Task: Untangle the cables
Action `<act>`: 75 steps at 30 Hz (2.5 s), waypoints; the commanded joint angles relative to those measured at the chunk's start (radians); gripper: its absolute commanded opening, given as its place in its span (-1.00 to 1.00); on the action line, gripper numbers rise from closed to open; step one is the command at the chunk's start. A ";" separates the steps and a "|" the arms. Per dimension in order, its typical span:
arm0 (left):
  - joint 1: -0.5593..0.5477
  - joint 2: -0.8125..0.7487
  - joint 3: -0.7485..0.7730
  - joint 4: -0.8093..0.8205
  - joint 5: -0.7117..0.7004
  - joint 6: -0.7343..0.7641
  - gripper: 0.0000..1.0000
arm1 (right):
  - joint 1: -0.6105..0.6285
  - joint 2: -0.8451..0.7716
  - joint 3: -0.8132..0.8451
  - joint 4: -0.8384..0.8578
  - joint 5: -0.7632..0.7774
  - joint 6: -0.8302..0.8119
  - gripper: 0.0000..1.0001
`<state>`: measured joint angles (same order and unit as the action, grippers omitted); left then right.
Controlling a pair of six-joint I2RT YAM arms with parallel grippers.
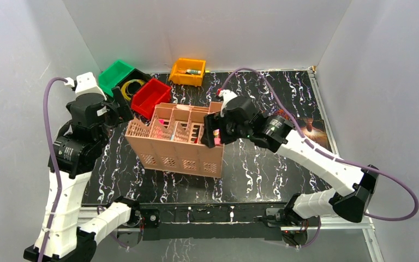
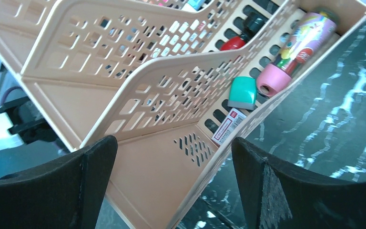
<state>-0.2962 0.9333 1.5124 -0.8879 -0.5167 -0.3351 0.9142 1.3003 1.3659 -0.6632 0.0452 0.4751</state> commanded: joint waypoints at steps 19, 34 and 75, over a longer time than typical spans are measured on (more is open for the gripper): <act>0.007 0.011 0.065 -0.100 -0.024 0.023 0.97 | 0.306 0.207 0.047 0.408 -0.191 0.020 0.97; 0.007 0.046 0.192 -0.509 -0.132 -0.288 0.97 | 0.305 0.045 0.068 0.258 0.014 -0.064 0.97; 0.007 -0.066 -0.257 -0.201 0.049 -0.458 0.97 | 0.115 0.156 -0.069 0.227 -0.018 -0.128 0.97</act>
<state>-0.2909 0.8543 1.2682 -1.1625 -0.4320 -0.8101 1.0241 1.4590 1.3323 -0.5114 0.1593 0.3405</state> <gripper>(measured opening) 0.983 0.984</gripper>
